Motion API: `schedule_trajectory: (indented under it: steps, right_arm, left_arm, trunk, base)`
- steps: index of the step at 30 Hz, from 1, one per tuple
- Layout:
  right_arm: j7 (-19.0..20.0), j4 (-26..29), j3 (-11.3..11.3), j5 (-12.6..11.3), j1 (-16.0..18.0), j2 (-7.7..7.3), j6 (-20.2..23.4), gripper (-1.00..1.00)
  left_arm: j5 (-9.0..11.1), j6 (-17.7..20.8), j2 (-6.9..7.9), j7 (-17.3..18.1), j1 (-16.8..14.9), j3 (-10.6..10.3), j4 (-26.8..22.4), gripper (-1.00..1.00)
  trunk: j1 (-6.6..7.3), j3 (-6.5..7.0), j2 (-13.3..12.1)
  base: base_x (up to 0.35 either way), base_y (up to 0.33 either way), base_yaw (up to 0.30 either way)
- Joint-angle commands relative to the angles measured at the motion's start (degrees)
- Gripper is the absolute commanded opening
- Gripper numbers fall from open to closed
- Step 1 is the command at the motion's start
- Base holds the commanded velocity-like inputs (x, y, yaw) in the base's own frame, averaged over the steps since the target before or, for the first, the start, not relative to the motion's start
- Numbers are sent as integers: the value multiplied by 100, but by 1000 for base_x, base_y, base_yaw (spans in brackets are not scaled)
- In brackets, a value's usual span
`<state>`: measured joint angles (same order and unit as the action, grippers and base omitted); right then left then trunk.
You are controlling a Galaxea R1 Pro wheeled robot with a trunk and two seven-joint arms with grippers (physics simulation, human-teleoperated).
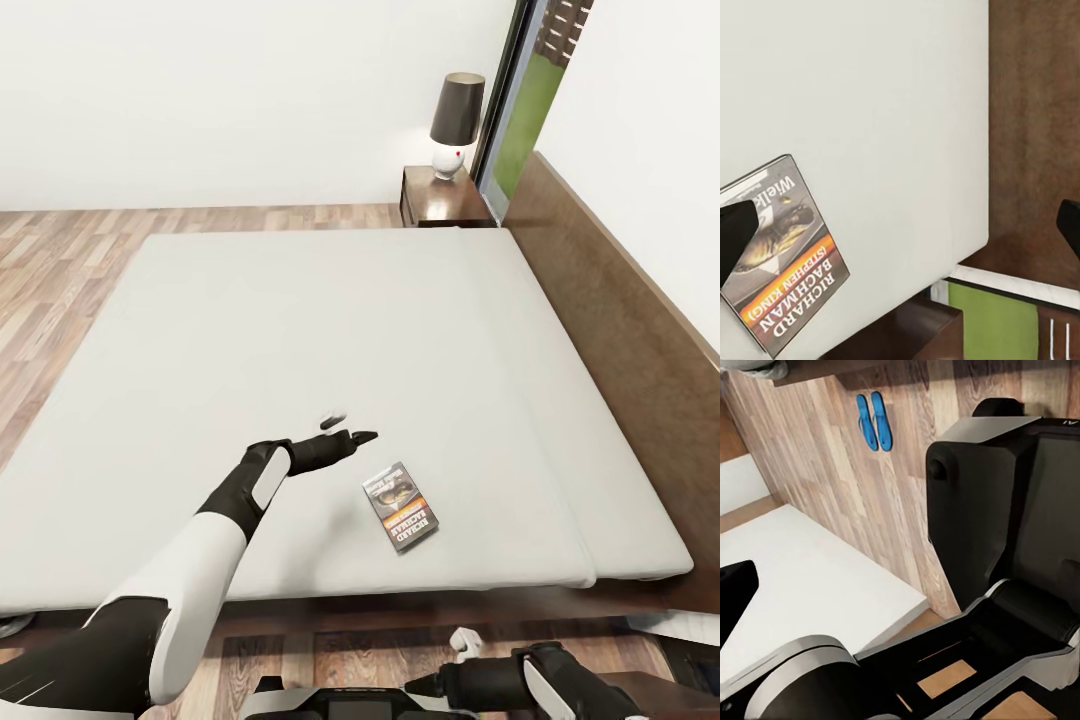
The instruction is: In the bedroom, move the book from the bed onto either nightstand, and place the two sandals side by side next to the bed.
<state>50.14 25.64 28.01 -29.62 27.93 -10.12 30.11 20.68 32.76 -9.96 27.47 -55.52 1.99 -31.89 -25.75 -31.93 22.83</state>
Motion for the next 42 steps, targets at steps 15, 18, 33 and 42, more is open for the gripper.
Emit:
schedule_trajectory:
  steps: [15,18,33,42]
  right_arm:
    - [-2,554,29,-61,8,-7,697,100]
    - [-4,554,29,-61,6,-8,698,100]
    - [-4,556,29,-61,7,-8,698,100]
    - [-4,555,29,-61,4,-8,698,100]
  left_arm:
    - [32,47,-4,7,-3,19,82,100]
    - [32,52,-4,7,-3,20,83,100]
    - [32,55,-4,4,20,21,86,100]
    - [32,55,-4,4,29,21,86,100]
  trunk:
    - [-3,-8,9]
    - [-3,-8,9]
    - [-3,-8,9]
    - [-91,-79,170]
  base:
    - [40,0,0]
    - [254,0,0]
    - [24,0,0]
    - [0,0,0]
